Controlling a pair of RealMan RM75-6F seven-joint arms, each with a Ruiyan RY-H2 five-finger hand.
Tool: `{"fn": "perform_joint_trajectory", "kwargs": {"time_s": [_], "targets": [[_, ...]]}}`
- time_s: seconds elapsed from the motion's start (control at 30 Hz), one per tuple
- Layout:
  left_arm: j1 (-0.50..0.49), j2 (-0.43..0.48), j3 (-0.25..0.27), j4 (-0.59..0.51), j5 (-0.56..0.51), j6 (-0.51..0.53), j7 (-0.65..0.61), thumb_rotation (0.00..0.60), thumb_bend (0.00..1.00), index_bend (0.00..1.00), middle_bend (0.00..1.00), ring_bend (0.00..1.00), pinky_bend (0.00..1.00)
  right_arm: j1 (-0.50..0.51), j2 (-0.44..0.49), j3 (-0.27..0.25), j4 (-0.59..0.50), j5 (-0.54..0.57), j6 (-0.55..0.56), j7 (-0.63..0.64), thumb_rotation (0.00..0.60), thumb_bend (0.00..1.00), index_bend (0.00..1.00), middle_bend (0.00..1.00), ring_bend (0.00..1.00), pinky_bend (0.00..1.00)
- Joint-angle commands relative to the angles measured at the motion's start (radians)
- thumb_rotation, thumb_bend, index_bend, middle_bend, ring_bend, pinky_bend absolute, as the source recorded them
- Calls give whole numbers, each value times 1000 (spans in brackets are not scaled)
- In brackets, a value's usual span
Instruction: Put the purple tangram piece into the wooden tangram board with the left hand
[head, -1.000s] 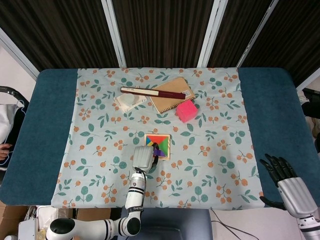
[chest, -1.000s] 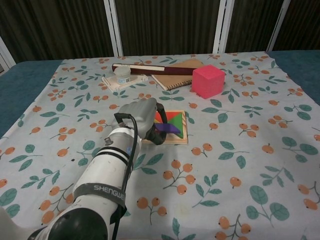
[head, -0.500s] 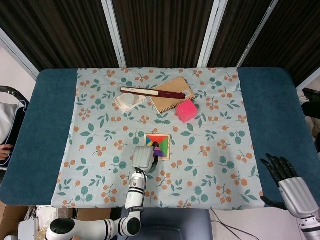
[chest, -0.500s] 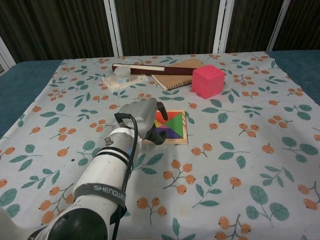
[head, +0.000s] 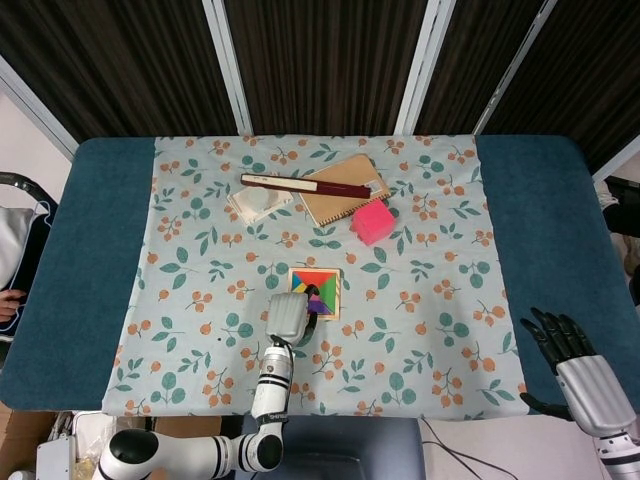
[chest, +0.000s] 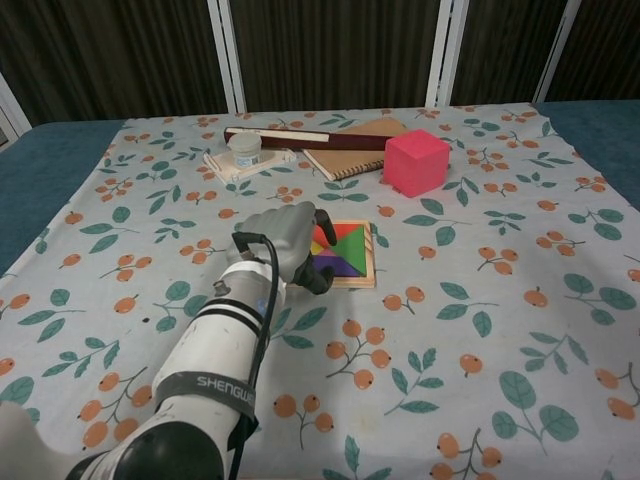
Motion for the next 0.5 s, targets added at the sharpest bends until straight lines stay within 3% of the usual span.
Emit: {"fn": "perform_joint_trajectory", "kwargs": {"time_s": [0.03, 0.5], "targets": [[8, 0, 0, -3, 10, -3, -1, 600, 418, 364, 1000, 1000, 1000, 1, 0, 0, 0, 0, -2, -1, 600, 121, 0, 0, 0, 0], [52, 0, -13, -16, 57, -18, 25, 600, 418, 396, 1000, 1000, 1000, -1, -3, 1, -2, 2, -3, -11, 600, 121, 0, 0, 0, 0]]}}
